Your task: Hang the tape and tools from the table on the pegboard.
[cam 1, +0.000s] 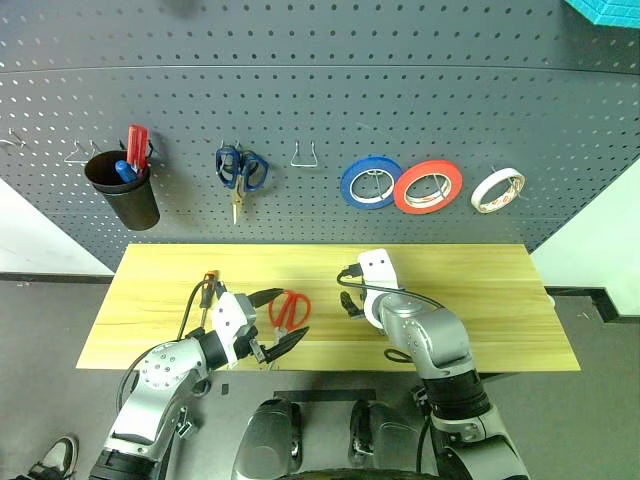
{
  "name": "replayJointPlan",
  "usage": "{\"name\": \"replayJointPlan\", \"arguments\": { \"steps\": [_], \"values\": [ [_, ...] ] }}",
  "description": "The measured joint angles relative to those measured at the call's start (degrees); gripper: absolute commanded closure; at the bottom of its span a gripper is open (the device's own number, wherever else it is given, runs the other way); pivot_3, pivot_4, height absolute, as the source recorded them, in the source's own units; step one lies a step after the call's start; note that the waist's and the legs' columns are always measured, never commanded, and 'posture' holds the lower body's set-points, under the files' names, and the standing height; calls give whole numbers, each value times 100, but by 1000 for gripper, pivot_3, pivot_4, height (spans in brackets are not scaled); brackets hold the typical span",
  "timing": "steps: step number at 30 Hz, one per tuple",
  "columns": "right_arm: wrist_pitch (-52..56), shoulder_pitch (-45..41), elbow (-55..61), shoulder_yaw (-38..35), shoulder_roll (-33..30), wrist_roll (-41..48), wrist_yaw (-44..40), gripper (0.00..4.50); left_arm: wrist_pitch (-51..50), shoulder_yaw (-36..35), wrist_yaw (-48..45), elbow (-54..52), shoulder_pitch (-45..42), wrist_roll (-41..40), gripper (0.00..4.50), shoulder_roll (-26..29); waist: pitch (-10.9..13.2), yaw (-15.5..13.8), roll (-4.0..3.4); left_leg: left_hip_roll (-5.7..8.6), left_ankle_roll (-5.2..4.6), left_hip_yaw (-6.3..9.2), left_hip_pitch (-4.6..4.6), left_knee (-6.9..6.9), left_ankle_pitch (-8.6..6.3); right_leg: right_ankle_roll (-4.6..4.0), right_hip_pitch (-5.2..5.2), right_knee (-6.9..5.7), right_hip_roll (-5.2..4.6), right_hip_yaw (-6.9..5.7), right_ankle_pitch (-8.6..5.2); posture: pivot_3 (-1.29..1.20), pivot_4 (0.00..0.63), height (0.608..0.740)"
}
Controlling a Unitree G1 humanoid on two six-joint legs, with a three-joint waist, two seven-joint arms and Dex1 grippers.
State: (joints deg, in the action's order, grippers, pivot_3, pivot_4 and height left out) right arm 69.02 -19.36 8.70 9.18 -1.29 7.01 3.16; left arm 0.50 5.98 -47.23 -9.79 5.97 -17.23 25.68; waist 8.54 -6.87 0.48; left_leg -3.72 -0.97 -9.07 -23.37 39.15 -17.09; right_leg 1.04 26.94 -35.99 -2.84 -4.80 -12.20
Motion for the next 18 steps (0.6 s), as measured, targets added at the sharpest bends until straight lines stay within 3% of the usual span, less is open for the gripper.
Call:
{"name": "replayJointPlan", "arguments": {
  "steps": [18],
  "values": [
    [-382,-473,-1391,-444,226,-619,447,38,-126,3,47,-234,51,3,0,-14,19,23,-24,-2,0,-1,-4,-7,0,0,9,0,2,0,-3,346,175,731]
  ]
}}
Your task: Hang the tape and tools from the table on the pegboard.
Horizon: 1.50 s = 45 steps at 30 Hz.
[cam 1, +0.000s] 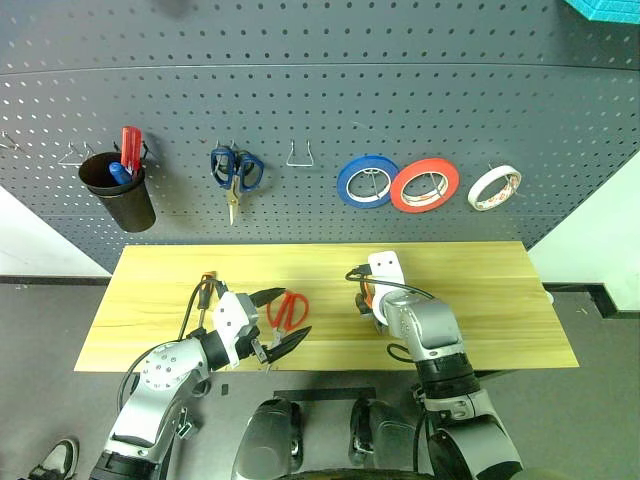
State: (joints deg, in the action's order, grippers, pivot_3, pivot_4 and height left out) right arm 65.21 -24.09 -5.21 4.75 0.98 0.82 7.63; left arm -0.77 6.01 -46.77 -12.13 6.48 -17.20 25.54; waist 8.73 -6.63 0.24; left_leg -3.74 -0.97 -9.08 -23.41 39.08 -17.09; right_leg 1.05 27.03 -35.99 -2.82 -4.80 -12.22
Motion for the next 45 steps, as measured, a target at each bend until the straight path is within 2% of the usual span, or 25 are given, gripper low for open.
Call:
{"name": "replayJointPlan", "arguments": {
  "steps": [28,31,36,45],
  "values": [
    [-820,-333,-1234,-158,138,-189,-12,38,-273,-20,101,-422,188,-38,0,55,215,8,-9,0,2,-1,-11,-11,0,1,14,1,-4,4,-7,368,218,731],
    [-866,-342,-1247,-177,159,-192,-12,608,-278,-21,104,-500,213,-48,0,76,239,9,-7,0,2,-1,-11,-11,0,2,14,1,-5,4,-8,368,220,731],
    [-918,-344,-1247,-184,182,-223,-15,2158,-287,-35,121,-520,224,-60,0,88,266,9,-11,0,2,-1,-11,-14,0,2,16,1,-6,4,-10,367,221,731],
    [-1056,-342,-1263,-159,140,-241,-81,2235,-361,-41,158,-521,178,-95,0,87,282,9,-14,0,3,-1,-12,-14,0,3,18,2,-7,4,-10,369,213,731]
  ]
}}
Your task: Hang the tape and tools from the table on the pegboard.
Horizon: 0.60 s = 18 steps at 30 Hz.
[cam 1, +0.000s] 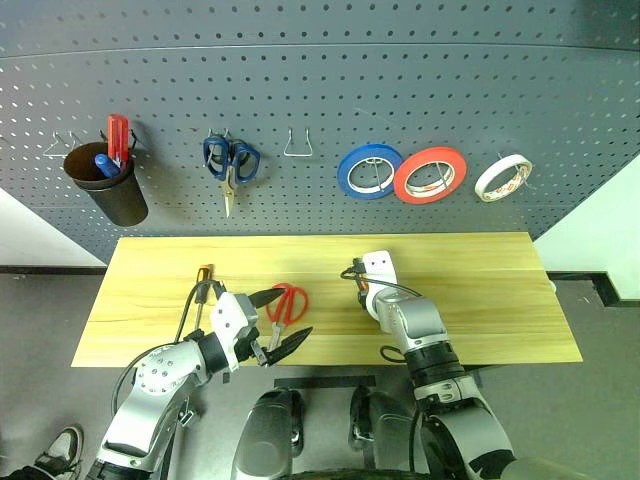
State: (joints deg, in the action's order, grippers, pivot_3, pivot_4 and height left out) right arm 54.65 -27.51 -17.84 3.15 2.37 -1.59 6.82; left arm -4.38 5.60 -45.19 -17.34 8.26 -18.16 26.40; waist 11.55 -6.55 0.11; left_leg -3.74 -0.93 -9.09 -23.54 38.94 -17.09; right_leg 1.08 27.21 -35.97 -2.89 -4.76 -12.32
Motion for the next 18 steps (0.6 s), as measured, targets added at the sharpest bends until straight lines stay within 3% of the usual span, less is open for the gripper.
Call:
{"name": "replayJointPlan", "arguments": {
  "steps": [7,18],
  "values": [
    [-294,201,305,217,-188,-37,-374,2235,26,-46,25,0,-79,-40,0,-51,10,-6,-2,0,1,0,-29,-3,1,19,23,2,2,-2,3,372,205,731],
    [284,1428,3362,596,-1157,337,-1667,2235,631,-284,40,12,-8,-201,0,-360,13,-34,3,1,3,9,-65,-2,1,24,45,17,2,-11,3,355,199,731]
  ]
}}
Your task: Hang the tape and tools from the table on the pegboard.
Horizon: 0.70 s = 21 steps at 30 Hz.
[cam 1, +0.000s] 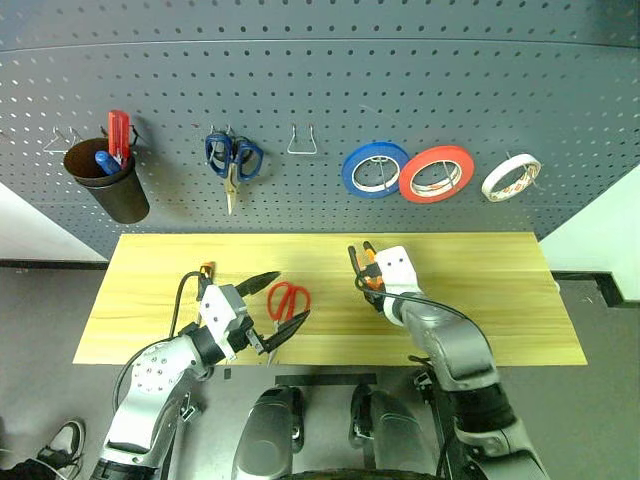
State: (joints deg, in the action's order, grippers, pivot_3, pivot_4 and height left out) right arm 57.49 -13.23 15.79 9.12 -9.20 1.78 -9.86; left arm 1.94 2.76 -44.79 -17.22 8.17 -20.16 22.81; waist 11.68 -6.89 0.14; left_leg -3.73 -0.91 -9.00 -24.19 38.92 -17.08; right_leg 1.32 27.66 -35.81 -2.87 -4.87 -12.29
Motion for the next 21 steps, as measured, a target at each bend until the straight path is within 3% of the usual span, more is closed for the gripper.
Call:
{"name": "replayJointPlan", "arguments": {
  "steps": [9,21],
  "values": [
    [-507,281,1225,-268,-95,839,-829,2235,532,-175,178,36,-14,-182,0,-491,5,-19,9,0,-1,17,-3,5,0,1,-9,3,9,-15,1,354,199,731],
    [-1146,-819,1413,-75,501,1182,-728,2236,764,-199,309,218,-77,-172,0,-557,6,-21,11,1,-1,27,-6,10,1,-2,-16,5,13,-30,2,359,193,731]
  ]
}}
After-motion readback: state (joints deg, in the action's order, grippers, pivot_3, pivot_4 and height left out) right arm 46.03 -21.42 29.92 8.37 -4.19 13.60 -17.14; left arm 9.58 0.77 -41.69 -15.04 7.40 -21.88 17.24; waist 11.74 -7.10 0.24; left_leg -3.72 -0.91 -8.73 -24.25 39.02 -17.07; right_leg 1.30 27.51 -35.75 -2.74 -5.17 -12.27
